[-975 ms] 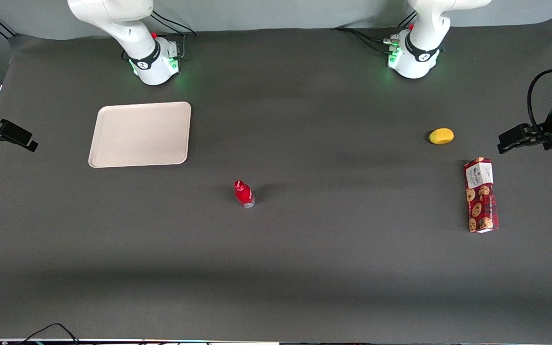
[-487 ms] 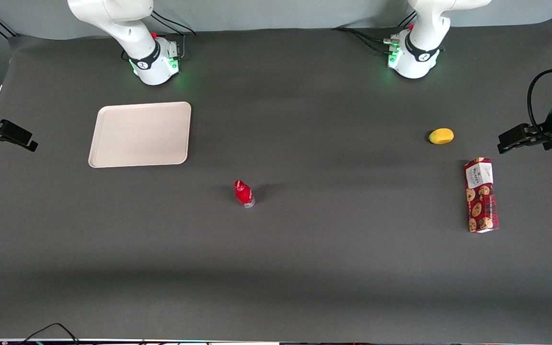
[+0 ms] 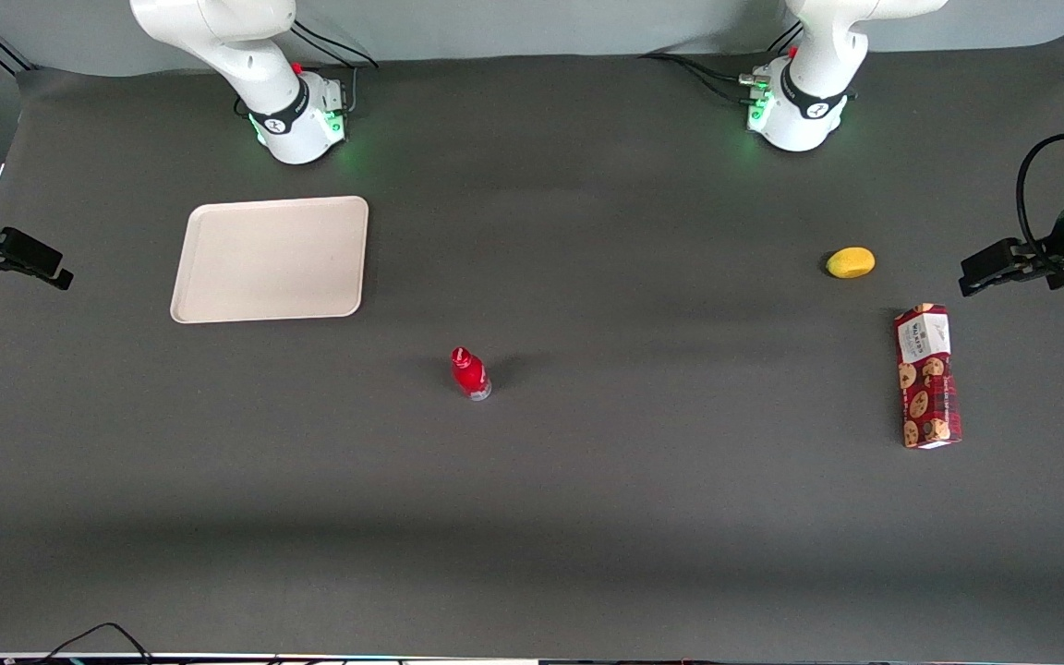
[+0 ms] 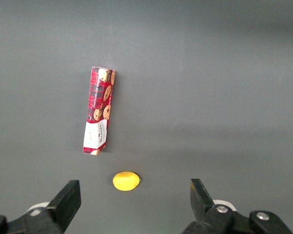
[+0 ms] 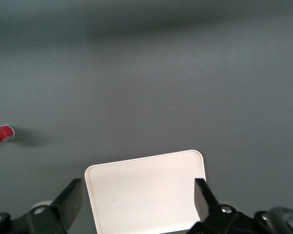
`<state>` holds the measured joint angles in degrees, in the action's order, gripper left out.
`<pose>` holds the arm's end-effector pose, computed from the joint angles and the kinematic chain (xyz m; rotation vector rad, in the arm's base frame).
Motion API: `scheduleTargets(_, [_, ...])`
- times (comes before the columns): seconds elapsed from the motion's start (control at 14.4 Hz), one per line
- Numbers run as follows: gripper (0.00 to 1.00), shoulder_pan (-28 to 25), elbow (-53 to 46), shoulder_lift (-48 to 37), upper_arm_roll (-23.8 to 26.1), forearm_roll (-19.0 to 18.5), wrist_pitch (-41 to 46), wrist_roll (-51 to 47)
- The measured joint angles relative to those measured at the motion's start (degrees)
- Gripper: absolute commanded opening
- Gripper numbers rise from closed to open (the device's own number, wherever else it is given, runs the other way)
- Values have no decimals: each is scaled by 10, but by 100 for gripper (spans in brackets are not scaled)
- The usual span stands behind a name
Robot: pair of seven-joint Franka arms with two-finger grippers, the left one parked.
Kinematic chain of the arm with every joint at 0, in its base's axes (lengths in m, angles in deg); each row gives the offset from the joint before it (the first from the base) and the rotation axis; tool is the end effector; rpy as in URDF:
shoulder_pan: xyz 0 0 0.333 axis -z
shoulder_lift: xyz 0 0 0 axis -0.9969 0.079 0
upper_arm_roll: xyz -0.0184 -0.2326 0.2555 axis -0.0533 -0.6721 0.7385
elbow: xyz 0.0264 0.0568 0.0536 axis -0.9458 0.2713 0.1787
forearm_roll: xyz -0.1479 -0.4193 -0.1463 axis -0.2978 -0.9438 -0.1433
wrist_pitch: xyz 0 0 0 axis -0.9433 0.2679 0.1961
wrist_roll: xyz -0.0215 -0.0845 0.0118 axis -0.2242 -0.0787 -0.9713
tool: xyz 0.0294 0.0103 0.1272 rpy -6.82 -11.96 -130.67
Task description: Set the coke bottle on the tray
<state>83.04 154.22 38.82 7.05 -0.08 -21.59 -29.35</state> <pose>0.6139 -0.0681 0.6079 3.1211 -0.2410 0.0447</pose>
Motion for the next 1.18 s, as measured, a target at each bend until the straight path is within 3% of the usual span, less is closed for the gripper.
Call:
scheduleTargets(0.35, [100, -35, -11, 0, 10, 2, 0, 0])
scheduleTargets(0.77, [100, -233, -21, 18, 10, 9, -1, -7])
scheduleTargets(1.04, [100, -323, -68, 85, 4, 66, -12, -46])
scheduleTargets(1.18, [100, -355, -94, 133, 4, 77, -34, -94])
